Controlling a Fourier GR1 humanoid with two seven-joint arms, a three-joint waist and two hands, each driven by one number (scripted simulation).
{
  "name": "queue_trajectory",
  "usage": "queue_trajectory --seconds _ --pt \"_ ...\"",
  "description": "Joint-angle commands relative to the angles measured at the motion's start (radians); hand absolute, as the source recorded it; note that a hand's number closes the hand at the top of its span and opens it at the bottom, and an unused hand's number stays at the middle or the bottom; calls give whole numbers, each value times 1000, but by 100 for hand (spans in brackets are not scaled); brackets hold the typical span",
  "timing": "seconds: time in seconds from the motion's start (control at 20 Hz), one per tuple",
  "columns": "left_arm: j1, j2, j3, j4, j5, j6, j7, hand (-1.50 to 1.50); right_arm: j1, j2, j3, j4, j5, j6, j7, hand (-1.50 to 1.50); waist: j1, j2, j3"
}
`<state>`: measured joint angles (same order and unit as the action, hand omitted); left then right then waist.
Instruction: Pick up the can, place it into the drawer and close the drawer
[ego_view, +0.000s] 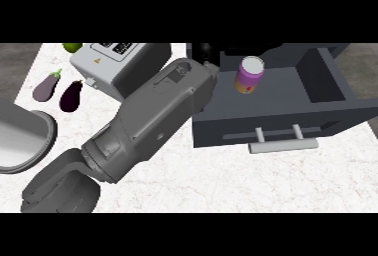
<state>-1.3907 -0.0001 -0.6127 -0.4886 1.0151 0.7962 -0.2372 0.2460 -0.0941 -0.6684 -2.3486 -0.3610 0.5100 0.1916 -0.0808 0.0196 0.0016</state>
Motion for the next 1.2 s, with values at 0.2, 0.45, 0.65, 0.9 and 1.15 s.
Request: queue_trajectory --seconds 0.2,0.45,0.65,0.9,1.15 --pt "-26 0 6 7 30 -27 -56 -150 -90 -11 106 -82 299 26 -99 -150 29 1 0" --pt "-47 0 -2 -7 48 14 -47 -150 -195 1 278 -92 543 -20 -51 -150 51 -3 -2" --pt "-10 0 14 -25 71 5 -64 -150 -248 -22 360 68 741 -34 -187 -150 62 -4 0" --pt "-50 0 20 -31 44 16 -1 -150 -321 5 525 172 1015 -160 -212 -150 87 -13 -1" --pt "-47 23 34 -34 11 26 24 -150 -481 -21 583 384 1173 -265 -222 -150 104 -15 -2"
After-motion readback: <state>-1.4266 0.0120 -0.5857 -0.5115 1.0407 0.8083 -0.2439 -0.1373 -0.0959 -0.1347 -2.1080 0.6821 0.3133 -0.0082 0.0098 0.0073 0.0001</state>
